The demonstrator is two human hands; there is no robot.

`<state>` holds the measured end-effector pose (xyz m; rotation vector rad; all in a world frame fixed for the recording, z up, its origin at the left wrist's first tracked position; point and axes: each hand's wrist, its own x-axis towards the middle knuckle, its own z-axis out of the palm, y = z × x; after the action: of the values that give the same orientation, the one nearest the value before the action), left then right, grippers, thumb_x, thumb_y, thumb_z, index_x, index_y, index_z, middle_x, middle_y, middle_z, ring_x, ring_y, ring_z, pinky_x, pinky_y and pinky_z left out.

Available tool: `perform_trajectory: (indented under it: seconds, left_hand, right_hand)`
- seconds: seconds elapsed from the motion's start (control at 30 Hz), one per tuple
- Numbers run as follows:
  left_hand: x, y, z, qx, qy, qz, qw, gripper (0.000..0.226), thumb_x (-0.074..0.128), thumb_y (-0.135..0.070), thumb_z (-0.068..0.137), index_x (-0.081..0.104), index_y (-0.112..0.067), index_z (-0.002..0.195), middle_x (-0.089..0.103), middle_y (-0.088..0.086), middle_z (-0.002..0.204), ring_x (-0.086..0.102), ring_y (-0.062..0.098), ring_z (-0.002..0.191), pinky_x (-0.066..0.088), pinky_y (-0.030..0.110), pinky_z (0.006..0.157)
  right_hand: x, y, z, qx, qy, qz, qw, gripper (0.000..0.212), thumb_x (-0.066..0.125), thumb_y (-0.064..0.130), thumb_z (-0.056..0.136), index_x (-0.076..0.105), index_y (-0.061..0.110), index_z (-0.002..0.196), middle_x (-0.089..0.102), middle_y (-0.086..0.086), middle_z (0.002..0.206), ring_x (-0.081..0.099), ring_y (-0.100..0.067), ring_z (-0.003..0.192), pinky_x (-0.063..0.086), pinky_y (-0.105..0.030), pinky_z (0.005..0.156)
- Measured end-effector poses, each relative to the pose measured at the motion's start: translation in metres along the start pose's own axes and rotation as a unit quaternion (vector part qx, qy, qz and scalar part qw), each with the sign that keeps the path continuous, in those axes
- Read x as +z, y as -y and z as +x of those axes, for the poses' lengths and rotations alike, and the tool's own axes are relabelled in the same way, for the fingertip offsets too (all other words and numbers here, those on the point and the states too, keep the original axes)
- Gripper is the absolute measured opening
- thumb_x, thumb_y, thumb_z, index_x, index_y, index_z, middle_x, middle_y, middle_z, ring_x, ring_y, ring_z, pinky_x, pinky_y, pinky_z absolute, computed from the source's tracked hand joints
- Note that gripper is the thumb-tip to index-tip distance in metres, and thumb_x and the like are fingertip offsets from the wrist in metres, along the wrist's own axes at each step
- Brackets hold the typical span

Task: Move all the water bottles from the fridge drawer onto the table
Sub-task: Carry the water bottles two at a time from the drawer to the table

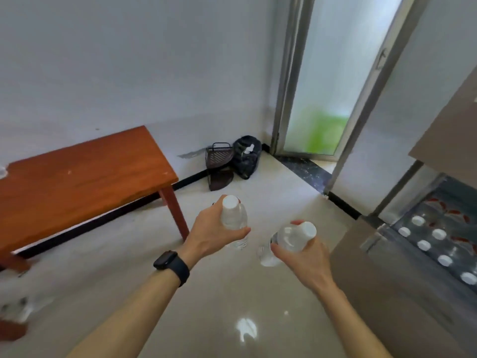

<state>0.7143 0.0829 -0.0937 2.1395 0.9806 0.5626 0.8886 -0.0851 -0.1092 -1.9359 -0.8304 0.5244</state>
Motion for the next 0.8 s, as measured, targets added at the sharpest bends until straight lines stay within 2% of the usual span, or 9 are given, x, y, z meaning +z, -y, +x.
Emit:
perform_trajectory:
  seconds: [0.13, 0.23, 0.37, 0.5, 0.63, 0.73, 0.8]
  left_hand:
    - [-0.094, 0.077, -0.057, -0.061, -0.065, 0.009, 0.996, 0.066, 0.085, -0.056, 0.068, 0.052, -0.036, 0.122, 0.063, -0.014, 0.111, 0.06, 0.013, 0.103, 0.053, 0.032, 0.09]
    - [-0.165, 0.136, -0.102, -0.108, -0.096, 0.016, 0.989, 0.072, 0.087, -0.051, 0.07, 0.051, -0.033, 0.13, 0.061, -0.014, 0.115, 0.058, 0.009, 0.104, 0.049, 0.026, 0.091]
    - [-0.253, 0.205, -0.166, -0.155, -0.116, 0.018, 0.981, 0.06, 0.085, -0.05, 0.07, 0.054, -0.035, 0.119, 0.06, -0.022, 0.099, 0.059, 0.0, 0.089, 0.04, 0.011, 0.073]
    - [-0.327, 0.271, -0.217, -0.208, -0.153, 0.024, 0.966, 0.052, 0.083, -0.05, 0.071, 0.052, -0.038, 0.112, 0.061, -0.021, 0.096, 0.059, -0.001, 0.088, 0.043, 0.013, 0.071]
    - [-0.38, 0.326, -0.248, -0.256, -0.183, 0.029, 0.949, 0.051, 0.081, -0.048, 0.071, 0.053, -0.035, 0.111, 0.063, -0.014, 0.096, 0.061, 0.006, 0.088, 0.053, 0.028, 0.078]
    - [-0.413, 0.364, -0.255, -0.276, -0.199, 0.04, 0.939, 0.05, 0.081, -0.048, 0.071, 0.052, -0.036, 0.109, 0.063, -0.015, 0.094, 0.061, 0.006, 0.087, 0.053, 0.03, 0.078]
    - [-0.436, 0.393, -0.253, -0.284, -0.214, 0.04, 0.934, 0.052, 0.079, -0.051, 0.071, 0.048, -0.04, 0.11, 0.064, -0.016, 0.094, 0.061, 0.004, 0.087, 0.054, 0.031, 0.079]
  right_hand:
    - [0.108, 0.057, -0.021, -0.048, 0.07, -0.008, 0.996, 0.054, 0.09, 0.036, 0.063, 0.054, 0.035, 0.104, 0.064, 0.016, 0.092, 0.061, 0.0, 0.085, 0.044, -0.014, 0.063]
    - [0.196, 0.098, -0.043, -0.073, 0.11, -0.011, 0.991, 0.055, 0.09, 0.038, 0.063, 0.055, 0.034, 0.105, 0.064, 0.016, 0.093, 0.061, -0.003, 0.086, 0.045, -0.016, 0.065]
    - [0.3, 0.142, -0.08, -0.087, 0.17, 0.001, 0.982, 0.055, 0.09, 0.037, 0.065, 0.056, 0.034, 0.108, 0.065, 0.013, 0.097, 0.063, -0.006, 0.09, 0.047, -0.019, 0.067]
    - [0.398, 0.197, -0.11, -0.141, 0.242, -0.017, 0.96, 0.054, 0.088, 0.037, 0.068, 0.056, 0.03, 0.11, 0.065, 0.014, 0.097, 0.062, -0.003, 0.089, 0.043, -0.013, 0.065]
    - [0.482, 0.245, -0.128, -0.189, 0.299, -0.041, 0.935, 0.048, 0.087, 0.04, 0.07, 0.056, 0.031, 0.105, 0.064, 0.016, 0.093, 0.064, -0.003, 0.085, 0.045, -0.015, 0.065]
    - [0.535, 0.271, -0.127, -0.206, 0.329, -0.05, 0.92, 0.039, 0.085, 0.037, 0.072, 0.057, 0.032, 0.099, 0.067, 0.013, 0.087, 0.065, -0.003, 0.079, 0.048, -0.017, 0.063]
    - [0.578, 0.285, -0.119, -0.205, 0.346, -0.063, 0.913, 0.043, 0.082, 0.046, 0.07, 0.058, 0.031, 0.102, 0.068, 0.011, 0.086, 0.066, -0.005, 0.077, 0.053, -0.022, 0.062]
